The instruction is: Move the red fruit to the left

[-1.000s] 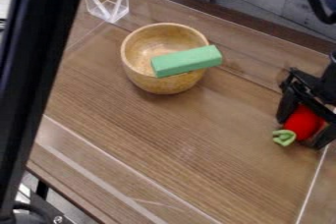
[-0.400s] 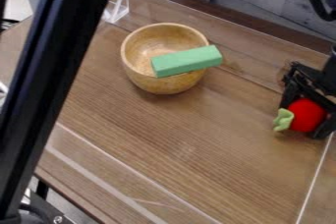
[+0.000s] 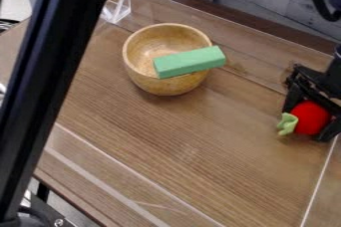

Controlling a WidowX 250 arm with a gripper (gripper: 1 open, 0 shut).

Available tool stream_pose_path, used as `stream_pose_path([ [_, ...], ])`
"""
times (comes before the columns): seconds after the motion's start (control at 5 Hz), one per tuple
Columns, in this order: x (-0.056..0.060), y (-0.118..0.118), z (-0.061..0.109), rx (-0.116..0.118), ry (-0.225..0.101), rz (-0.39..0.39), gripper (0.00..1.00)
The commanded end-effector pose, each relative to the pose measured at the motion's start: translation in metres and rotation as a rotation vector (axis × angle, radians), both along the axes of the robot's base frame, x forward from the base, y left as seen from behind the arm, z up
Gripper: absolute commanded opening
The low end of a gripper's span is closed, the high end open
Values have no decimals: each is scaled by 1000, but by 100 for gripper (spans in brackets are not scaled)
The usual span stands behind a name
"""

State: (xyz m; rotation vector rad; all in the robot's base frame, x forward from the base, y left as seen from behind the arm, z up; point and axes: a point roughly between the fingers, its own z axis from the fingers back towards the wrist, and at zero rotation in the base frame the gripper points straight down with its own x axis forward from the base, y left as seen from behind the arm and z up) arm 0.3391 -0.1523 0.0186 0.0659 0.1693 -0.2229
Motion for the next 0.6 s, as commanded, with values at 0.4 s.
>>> stream_pose_path([
  [0.4,-12,-10,11,-37,-4,-116,100],
])
